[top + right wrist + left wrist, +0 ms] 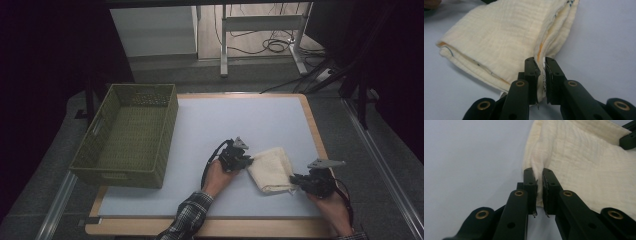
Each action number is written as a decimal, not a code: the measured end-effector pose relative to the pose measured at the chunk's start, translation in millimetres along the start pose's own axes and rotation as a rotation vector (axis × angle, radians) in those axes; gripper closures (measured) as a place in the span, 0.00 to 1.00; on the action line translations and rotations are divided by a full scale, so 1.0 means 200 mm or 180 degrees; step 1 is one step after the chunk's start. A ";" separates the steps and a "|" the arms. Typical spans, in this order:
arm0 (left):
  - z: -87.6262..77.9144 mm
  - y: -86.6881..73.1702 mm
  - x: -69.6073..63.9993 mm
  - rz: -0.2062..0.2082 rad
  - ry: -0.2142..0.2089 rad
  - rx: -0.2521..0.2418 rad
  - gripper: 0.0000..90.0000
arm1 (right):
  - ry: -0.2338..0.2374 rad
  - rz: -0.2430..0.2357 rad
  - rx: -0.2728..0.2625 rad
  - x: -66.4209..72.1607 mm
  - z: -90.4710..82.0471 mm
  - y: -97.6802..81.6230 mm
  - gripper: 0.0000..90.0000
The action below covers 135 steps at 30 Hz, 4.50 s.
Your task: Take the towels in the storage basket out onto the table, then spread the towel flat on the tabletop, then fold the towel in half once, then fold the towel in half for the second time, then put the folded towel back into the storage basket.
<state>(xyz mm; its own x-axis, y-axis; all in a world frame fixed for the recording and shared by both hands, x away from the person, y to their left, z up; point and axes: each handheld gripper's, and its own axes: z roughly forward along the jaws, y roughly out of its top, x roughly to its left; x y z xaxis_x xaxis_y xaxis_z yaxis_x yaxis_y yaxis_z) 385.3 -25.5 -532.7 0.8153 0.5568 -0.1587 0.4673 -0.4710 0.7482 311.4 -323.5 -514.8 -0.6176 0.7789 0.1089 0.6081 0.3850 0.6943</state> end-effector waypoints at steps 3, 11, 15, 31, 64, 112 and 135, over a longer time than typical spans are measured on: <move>-0.02 0.00 0.00 0.0005 0.0016 -0.0050 0.93 | 0.0002 -0.0017 -0.0041 0.01 -0.01 0.00 0.90; -0.09 0.02 0.00 0.0051 0.0052 -0.0135 0.92 | 0.0067 -0.0069 -0.0135 0.04 -0.04 0.02 0.90; -0.12 0.02 0.01 0.0048 0.0067 -0.0150 0.92 | 0.0116 -0.0103 -0.0174 0.07 -0.05 0.05 0.90; -0.28 0.00 0.09 0.0018 0.0256 -0.0175 0.92 | 0.0275 -0.0276 -0.0261 0.19 -0.01 0.18 0.90; -0.64 0.01 0.23 -0.0022 0.0664 -0.0157 0.92 | 0.0485 -0.0546 -0.0323 0.42 0.12 0.45 0.90; -1.21 0.09 0.46 -0.0145 0.1437 0.0229 0.91 | 0.0730 -0.0658 -0.0475 0.73 0.32 0.94 0.89; -1.49 0.01 0.56 -0.0273 0.1673 0.0242 0.92 | 0.0877 -0.0706 -0.0539 0.93 0.43 1.14 0.89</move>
<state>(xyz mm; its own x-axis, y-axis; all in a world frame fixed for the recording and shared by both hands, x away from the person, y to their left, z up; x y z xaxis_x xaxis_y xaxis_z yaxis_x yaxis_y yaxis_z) 375.5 239.2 -357.6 0.5013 0.8537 0.1414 0.5640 -0.4463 0.6948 378.2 -49.1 -398.4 -0.8496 0.5149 0.1140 0.3680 0.4240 0.8275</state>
